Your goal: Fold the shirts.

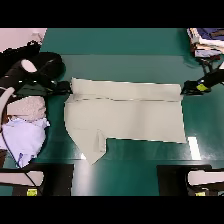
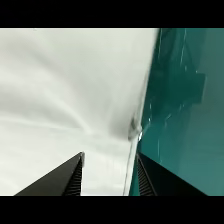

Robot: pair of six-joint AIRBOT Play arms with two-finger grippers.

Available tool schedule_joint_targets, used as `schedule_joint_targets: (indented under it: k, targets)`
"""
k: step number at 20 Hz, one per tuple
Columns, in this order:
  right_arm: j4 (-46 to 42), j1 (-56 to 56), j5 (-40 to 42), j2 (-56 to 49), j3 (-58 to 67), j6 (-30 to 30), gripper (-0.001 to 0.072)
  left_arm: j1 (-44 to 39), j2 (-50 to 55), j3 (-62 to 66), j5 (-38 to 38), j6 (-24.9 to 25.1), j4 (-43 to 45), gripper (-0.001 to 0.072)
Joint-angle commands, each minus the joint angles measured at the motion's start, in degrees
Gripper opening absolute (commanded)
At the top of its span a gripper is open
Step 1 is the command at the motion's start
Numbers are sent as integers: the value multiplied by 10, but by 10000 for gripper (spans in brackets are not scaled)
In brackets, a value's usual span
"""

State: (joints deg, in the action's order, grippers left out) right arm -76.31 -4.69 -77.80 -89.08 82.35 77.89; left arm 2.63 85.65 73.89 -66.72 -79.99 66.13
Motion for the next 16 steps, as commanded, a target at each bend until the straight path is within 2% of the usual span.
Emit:
schedule_joint_targets:
  k: [1,4,8,13,16]
  targets:
    - [3,-34,-18,78,-54,1,389,16,-99,-55,-60,-12,45,470]
    - [3,-56,-14,157,-134,1,389,4,-201,-183,-89,-33,29,470]
    - [3,-61,20,233,-218,1,389,-36,-307,-377,-68,-43,-20,470]
    - [19,-60,18,268,-239,1,389,-44,-327,-509,-7,-40,-135,470]
    - [18,-60,18,282,-239,1,389,-44,-327,-536,33,-36,-149,470]
